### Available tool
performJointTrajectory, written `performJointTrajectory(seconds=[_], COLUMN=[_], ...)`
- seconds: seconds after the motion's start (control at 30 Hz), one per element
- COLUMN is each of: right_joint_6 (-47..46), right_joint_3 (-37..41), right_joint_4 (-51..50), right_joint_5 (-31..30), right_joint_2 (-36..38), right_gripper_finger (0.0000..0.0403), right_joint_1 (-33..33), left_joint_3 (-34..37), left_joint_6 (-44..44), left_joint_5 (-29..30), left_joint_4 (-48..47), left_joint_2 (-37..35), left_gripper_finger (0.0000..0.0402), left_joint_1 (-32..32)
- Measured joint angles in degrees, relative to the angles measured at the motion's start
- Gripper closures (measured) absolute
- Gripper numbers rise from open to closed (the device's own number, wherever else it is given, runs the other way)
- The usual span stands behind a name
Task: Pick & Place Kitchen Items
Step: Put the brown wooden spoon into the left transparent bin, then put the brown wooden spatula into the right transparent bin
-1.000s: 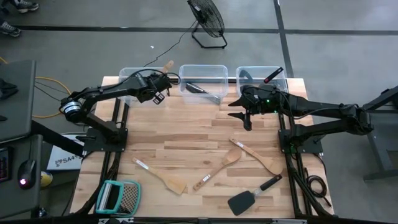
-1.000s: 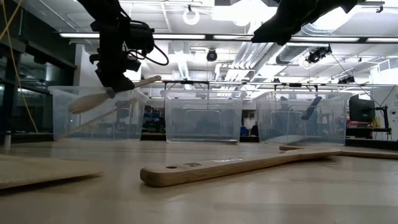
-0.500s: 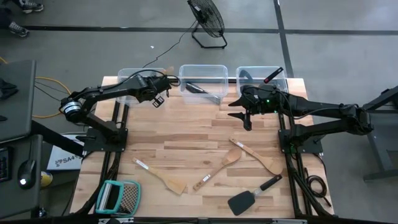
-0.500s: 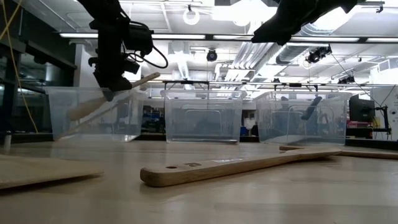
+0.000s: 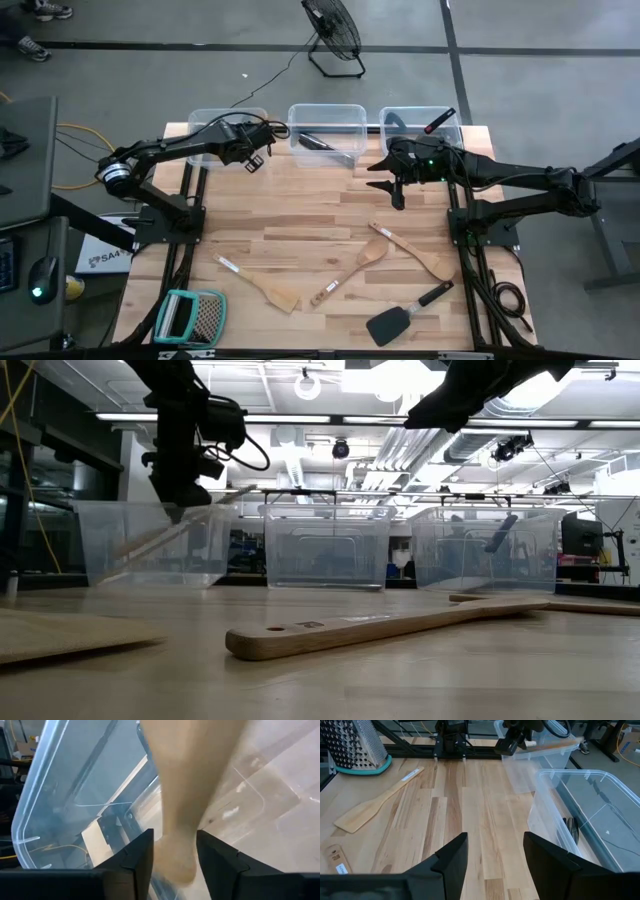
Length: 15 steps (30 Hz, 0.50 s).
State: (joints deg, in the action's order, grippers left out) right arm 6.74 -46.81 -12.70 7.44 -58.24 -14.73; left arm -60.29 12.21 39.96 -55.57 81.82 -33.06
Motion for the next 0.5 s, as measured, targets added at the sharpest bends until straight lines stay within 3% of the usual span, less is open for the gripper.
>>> performJointTrajectory(seconds=[0.2,0.5], right_joint_6=[0.0,0.0], right_joint_3=[0.0,0.0], right_joint_4=[0.0,0.0], right_joint_5=[0.0,0.0], right_joint_2=[0.0,0.0], right_gripper_finger=[0.0219,0.0219], right_joint_1=[0.0,0.0], left_joint_3=[0.1,-3.4], left_joint_6=[0.0,-0.4], left_joint_5=[0.3,0.3], left_joint_4=[-0.1,-0.5], left_joint_2=[0.0,0.1], left_gripper_finger=[0.0221,0.0215], left_joint_1=[0.0,0.0])
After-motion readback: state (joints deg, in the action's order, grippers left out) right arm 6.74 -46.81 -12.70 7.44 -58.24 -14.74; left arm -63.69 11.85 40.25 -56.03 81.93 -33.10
